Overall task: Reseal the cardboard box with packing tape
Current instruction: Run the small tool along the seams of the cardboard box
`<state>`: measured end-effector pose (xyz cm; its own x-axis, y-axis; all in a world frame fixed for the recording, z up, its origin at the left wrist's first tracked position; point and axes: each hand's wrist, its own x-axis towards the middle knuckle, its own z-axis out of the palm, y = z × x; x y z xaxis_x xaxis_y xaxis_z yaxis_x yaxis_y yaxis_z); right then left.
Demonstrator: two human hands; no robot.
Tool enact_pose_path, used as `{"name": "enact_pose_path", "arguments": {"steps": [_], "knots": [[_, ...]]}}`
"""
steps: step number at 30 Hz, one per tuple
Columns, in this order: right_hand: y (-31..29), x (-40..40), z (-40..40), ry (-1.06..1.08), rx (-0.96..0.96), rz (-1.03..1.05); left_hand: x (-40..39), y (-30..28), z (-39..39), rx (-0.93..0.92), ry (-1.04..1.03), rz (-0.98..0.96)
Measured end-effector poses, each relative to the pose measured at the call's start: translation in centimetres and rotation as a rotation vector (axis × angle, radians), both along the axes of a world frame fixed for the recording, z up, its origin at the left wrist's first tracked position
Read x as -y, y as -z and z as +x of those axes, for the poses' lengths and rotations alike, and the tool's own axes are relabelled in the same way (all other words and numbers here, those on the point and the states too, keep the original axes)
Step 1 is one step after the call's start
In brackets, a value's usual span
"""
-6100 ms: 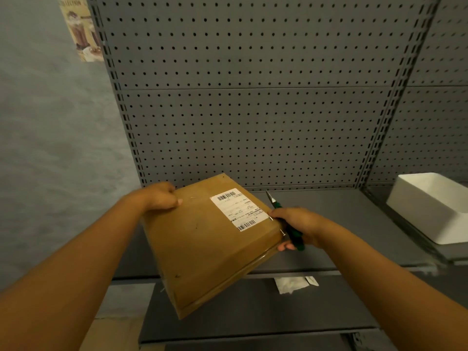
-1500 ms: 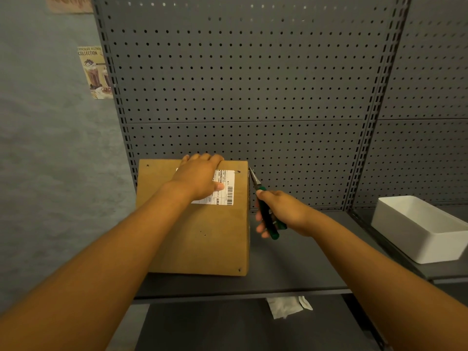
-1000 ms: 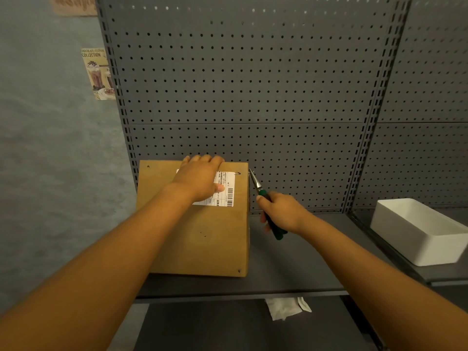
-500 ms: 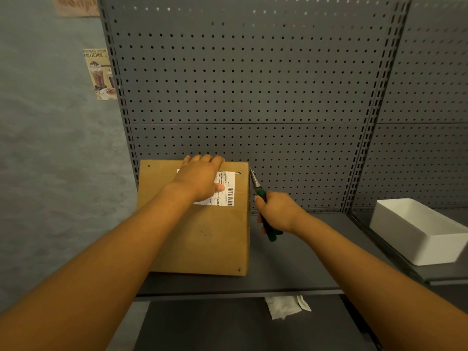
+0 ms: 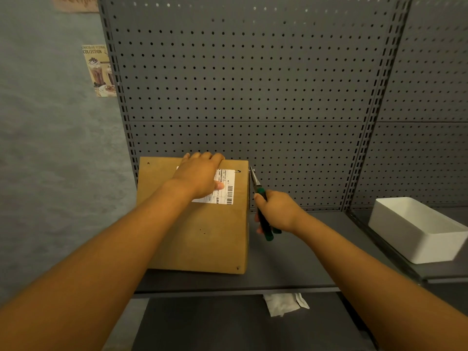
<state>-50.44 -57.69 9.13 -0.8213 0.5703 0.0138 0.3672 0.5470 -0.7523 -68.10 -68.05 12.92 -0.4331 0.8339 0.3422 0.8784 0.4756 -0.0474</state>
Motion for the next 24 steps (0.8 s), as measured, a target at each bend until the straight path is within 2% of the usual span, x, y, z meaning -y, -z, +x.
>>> {"name": "enact_pose_path", "arguments": {"steps": [20,24], "knots": [[-0.5,0.0,-0.1,0.042,-0.025,-0.084,-0.2,-0.2,0.1,0.016,-0.002,-0.009],[-0.5,-0.7,0.2,0.085,-0.012,-0.028,-0.1,-0.1,0.2,0.012,-0.003,-0.012]]}}
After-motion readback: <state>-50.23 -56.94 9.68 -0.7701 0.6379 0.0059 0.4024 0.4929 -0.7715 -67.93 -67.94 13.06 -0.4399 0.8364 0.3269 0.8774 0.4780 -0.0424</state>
